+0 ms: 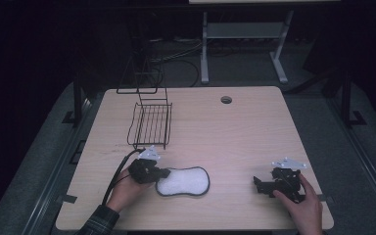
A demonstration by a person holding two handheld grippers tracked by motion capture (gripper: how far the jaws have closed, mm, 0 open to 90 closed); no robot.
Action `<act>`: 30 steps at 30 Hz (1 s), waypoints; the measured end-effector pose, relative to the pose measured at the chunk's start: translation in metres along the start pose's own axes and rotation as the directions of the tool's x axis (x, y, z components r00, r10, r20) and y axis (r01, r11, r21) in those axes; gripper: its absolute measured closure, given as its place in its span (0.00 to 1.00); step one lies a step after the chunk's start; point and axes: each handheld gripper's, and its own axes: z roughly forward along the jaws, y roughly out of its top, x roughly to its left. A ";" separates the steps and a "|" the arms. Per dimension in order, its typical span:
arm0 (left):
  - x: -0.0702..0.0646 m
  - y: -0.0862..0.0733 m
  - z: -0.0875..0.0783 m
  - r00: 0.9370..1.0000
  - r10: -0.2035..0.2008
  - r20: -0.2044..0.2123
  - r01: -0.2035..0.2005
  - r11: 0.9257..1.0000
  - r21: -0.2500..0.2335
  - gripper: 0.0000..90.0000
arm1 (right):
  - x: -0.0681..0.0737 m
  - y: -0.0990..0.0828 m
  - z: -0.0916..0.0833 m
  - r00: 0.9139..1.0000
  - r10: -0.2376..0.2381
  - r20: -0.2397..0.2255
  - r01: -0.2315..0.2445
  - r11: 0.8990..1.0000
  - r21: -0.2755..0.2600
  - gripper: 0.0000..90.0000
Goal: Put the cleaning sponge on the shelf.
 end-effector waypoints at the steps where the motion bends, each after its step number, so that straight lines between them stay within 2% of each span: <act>1: 0.000 -0.002 -0.002 1.000 -0.006 -0.005 0.006 1.000 0.002 1.00 | 0.000 0.000 0.000 1.000 -0.001 0.000 0.001 1.000 0.000 0.00; 13: -0.005 -0.028 -0.024 0.998 -0.050 -0.027 0.049 0.999 -0.017 1.00 | 0.000 0.000 0.000 1.000 0.000 0.000 0.000 1.000 0.000 0.00; 22: -0.010 -0.047 -0.039 0.995 -0.092 -0.043 0.091 0.995 -0.038 1.00 | 0.000 0.000 0.000 1.000 0.000 0.000 0.000 1.000 0.000 0.00; 28: -0.010 -0.046 -0.040 0.996 -0.082 -0.044 0.080 0.996 -0.047 0.99 | 0.000 0.000 0.000 1.000 0.000 0.000 0.000 1.000 0.000 0.00; 30: -0.011 -0.043 -0.041 0.996 -0.079 -0.039 0.076 0.995 -0.056 0.94 | 0.000 0.000 0.000 1.000 0.000 0.000 0.000 1.000 0.000 0.00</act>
